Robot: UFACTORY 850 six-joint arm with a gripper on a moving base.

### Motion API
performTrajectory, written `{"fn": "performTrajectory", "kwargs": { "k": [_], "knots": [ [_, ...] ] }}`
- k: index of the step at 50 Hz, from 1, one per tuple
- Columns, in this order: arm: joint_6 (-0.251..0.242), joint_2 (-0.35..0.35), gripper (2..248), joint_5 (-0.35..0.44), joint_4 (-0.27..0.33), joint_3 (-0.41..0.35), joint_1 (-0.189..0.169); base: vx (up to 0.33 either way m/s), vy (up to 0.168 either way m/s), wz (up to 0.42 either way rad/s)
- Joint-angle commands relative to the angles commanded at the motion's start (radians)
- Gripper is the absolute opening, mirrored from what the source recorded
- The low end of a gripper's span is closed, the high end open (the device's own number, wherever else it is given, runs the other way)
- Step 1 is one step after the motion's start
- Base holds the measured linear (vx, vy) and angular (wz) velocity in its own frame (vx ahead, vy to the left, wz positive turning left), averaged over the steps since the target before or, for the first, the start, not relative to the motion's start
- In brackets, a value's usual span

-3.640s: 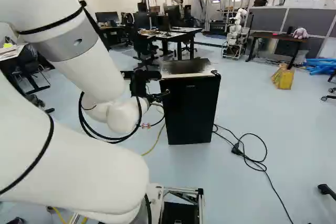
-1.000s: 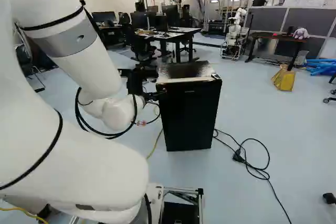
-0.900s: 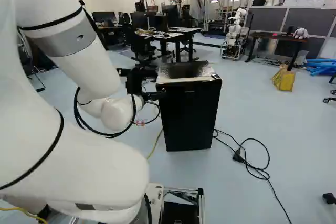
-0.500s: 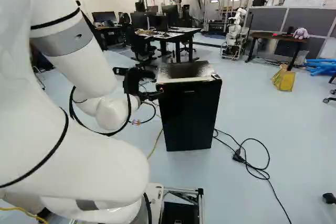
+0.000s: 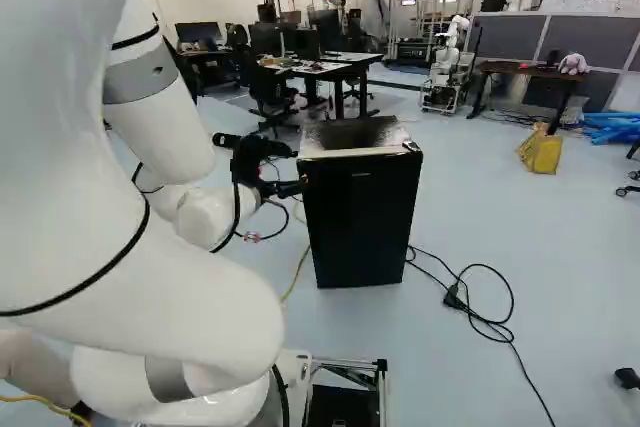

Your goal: Grab a drink from the fridge

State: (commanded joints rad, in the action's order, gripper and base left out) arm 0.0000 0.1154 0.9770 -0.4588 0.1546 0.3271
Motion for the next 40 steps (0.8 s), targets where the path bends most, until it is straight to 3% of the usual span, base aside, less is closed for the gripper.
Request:
{"fn": "performTrajectory", "kwargs": {
  "k": [40],
  "knots": [
    [0.0,-0.204,247,0.144,-0.242,0.08,0.153,0.0,0.0,0.0]
  ]
}}
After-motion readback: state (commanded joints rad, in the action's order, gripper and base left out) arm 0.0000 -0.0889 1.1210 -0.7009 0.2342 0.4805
